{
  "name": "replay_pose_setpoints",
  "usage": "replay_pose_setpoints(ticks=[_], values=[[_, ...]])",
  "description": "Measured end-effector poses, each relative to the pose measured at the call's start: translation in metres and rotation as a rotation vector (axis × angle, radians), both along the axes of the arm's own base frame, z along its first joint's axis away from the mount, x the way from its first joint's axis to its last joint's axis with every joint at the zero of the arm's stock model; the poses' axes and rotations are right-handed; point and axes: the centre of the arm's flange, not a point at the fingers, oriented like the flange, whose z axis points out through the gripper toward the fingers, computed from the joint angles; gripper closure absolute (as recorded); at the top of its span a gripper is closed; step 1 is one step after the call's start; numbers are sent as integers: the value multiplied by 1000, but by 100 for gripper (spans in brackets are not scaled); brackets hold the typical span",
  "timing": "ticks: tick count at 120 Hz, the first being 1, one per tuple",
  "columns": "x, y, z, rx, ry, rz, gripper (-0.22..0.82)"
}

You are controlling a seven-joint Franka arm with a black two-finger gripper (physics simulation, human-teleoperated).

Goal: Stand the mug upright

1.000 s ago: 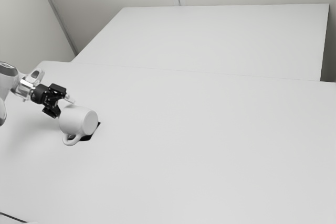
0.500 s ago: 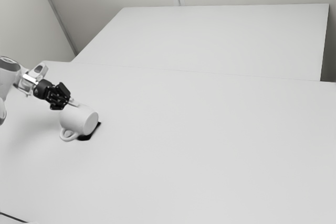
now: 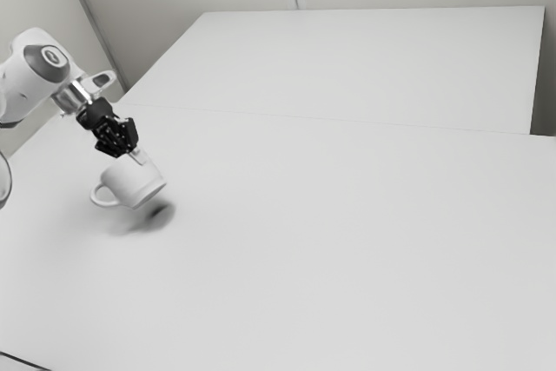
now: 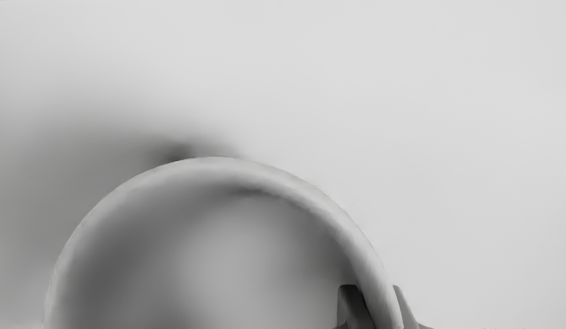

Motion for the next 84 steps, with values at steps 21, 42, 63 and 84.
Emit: replay_pose_setpoints(ticks=[21, 42, 63, 84], values=[[-1, -72, 1, 215, -26, -65, 79], [11, -112, -8, 345, -79, -61, 79], [18, -147, -14, 388, -101, -20, 79], [22, -183, -19, 403, -101, 17, 79]])
